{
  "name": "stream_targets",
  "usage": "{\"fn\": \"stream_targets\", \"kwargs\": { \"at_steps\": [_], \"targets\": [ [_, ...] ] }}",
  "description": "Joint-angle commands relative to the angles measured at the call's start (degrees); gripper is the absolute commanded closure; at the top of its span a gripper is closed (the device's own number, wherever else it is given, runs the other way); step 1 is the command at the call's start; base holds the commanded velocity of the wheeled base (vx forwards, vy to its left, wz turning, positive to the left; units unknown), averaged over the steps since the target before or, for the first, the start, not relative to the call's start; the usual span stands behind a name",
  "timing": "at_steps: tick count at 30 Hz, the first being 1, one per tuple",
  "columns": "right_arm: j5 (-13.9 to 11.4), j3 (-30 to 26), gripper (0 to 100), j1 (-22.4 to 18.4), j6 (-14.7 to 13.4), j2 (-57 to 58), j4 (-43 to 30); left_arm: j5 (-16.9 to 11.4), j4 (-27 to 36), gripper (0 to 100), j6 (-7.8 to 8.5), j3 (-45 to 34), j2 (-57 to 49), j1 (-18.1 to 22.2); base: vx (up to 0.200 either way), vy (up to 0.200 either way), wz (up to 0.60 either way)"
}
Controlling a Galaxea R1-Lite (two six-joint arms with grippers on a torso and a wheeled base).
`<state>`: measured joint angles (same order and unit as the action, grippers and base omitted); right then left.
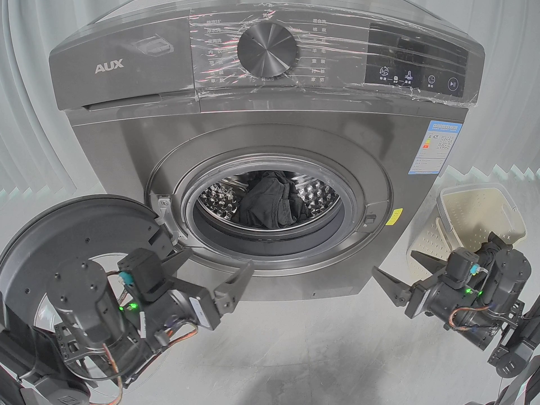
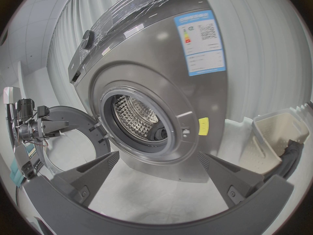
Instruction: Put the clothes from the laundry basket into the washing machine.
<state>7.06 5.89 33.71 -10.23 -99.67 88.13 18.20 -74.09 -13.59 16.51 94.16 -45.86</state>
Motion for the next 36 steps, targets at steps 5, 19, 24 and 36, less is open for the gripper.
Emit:
{"fn": "stream_targets", "kwargs": {
  "at_steps": [5,19,24,36],
  "targets": [
    [-0.3,-5.9,0,-6.6,1.4,9.0,-3.2,1.4,-0.6,0,0.58,-10.5,-8.3,1.2,-0.16,0.0,0.0],
    [0.4,-5.9,0,-6.9,0.7,29.8,-31.0,1.5,-0.7,0,7.53,-16.4,-16.3,5.6,-0.2,0.0,0.0],
    [0.4,-5.9,0,-8.3,1.2,43.5,-44.9,3.2,3.0,0,8.23,-16.5,-24.2,5.8,-0.2,0.0,0.0],
    [0.0,-5.9,0,-18.0,4.3,73.3,-68.4,6.6,35.2,0,5.07,-16.5,-51.2,9.1,-0.017,0.0,0.0]
  ]
}}
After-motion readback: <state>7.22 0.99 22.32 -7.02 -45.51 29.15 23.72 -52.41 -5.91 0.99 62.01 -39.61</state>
